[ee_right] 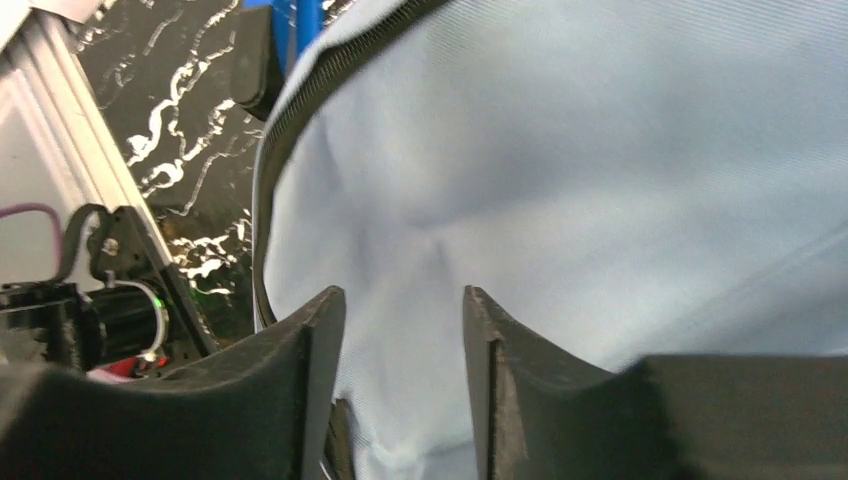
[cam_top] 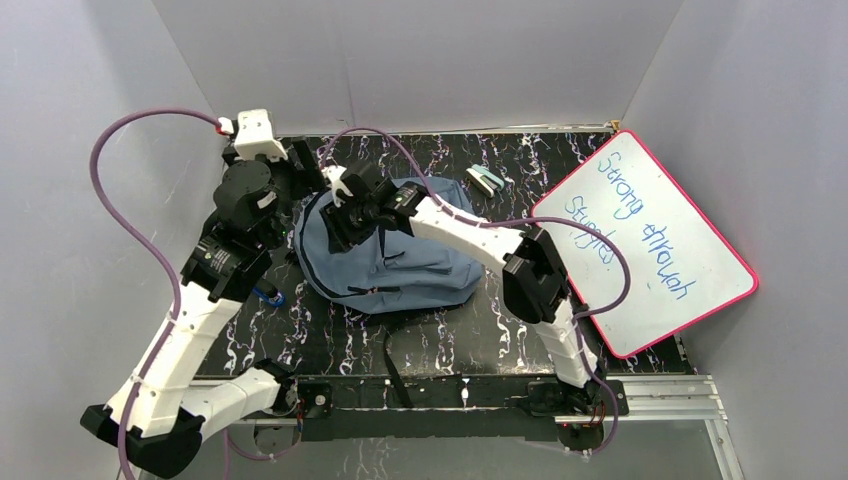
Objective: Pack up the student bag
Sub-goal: Adjust the student bag at the center of the board, then reset both arms
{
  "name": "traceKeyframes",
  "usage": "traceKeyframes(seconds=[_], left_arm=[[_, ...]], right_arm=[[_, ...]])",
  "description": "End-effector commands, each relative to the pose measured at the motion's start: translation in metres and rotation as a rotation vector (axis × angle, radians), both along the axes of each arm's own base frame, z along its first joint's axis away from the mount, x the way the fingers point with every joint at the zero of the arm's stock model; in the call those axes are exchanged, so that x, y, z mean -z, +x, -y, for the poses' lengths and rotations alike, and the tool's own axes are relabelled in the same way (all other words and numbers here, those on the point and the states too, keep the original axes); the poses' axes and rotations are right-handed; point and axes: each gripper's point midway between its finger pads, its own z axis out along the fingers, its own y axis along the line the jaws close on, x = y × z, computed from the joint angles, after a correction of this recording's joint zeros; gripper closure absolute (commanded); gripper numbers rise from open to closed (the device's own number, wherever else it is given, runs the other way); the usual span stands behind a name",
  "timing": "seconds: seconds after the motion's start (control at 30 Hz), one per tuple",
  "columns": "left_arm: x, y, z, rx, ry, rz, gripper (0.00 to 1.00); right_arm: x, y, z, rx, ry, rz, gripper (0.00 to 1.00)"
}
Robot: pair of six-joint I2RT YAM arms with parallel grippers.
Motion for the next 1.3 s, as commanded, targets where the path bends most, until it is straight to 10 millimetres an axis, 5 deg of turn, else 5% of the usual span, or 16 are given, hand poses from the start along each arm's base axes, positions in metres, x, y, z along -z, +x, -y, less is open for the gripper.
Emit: traceKeyframes(seconds=[0.0,0.2,0.5,0.67,0.87,1.07,1.27], left_arm=[[0.014,0.002,0.014,0.042,-0.103,-0.021,0.27],[0.038,0.016,0.031,0.080,-0.117,-0.060,0.27],[0.070,0.037,0.027,0.025,-0.086,-0.115,0.25],[0.099,0.058,-0.013,-0.006,-0.226,-0.223,0.23],[0.109,0.054,-0.062,-0.141,-0.216,-0.237,0.20],[0.117,0.037,-0.085,-0.229,-0.132,-0.254,0.19],[0.104,0.012,-0.084,-0.192,-0.149,-0.154,0.11]], right_arm=[[-0.073,0.017,0.025,0.066,0.085,0.204,0.41],[-0.104,0.049,0.097,0.327,0.023,0.411,0.33],[-0.126,0.098,0.245,0.744,-0.001,0.523,0.18],[-0.123,0.111,0.312,0.846,0.030,0.445,0.14],[-0.127,0.112,0.380,0.965,0.073,0.420,0.11],[-0.156,0.091,0.411,1.024,0.140,0.538,0.01],[-0.182,0.065,0.430,1.040,0.184,0.691,0.01]])
